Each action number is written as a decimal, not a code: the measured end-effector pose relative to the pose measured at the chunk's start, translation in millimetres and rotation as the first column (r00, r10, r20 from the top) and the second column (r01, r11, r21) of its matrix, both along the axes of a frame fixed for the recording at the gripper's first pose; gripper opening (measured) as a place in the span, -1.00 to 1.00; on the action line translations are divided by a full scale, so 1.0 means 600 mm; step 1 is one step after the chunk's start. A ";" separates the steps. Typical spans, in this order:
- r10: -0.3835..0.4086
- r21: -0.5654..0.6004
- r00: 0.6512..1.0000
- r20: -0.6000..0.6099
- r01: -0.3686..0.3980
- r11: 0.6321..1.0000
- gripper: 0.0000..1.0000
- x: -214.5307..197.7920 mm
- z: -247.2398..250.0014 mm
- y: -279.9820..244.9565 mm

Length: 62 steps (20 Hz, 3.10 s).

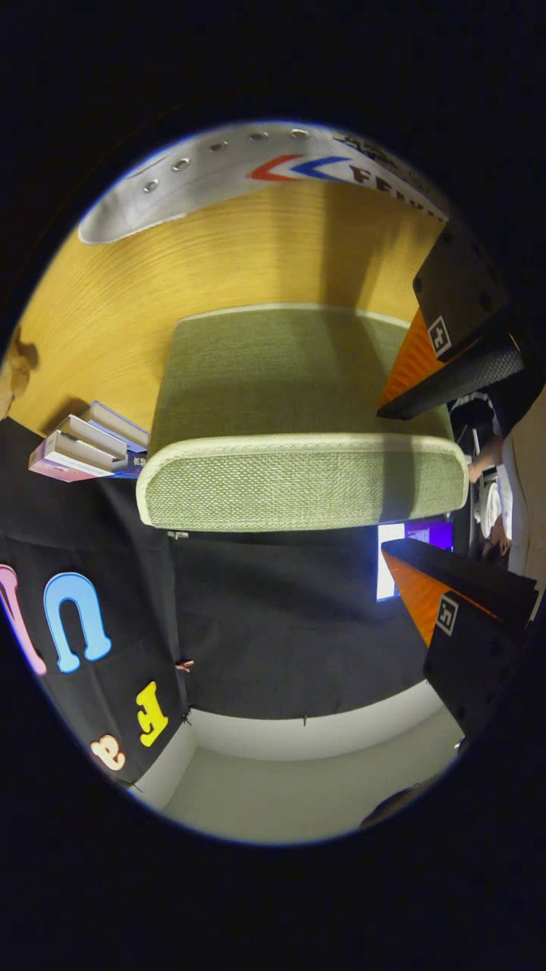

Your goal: Open the storage box then place both shoes into the box .Put the left shoe in first, then the right shoe, with the right side of both shoes facing outward in a uniform manner.

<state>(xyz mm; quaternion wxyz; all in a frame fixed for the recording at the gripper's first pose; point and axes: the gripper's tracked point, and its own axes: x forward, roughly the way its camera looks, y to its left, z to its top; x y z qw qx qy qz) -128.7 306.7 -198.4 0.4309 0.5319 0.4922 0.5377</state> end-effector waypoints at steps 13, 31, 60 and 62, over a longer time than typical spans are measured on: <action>-0.043 0.056 0.997 0.064 0.039 0.998 -0.90 0.003 0.084 -0.033; -0.118 0.079 0.926 0.359 0.096 0.992 -0.73 -0.029 0.381 0.233; -0.196 -0.583 0.794 0.575 0.566 0.582 0.92 0.222 0.037 -0.176; -0.160 -0.641 0.823 0.545 0.532 0.553 0.93 0.219 -0.014 -0.197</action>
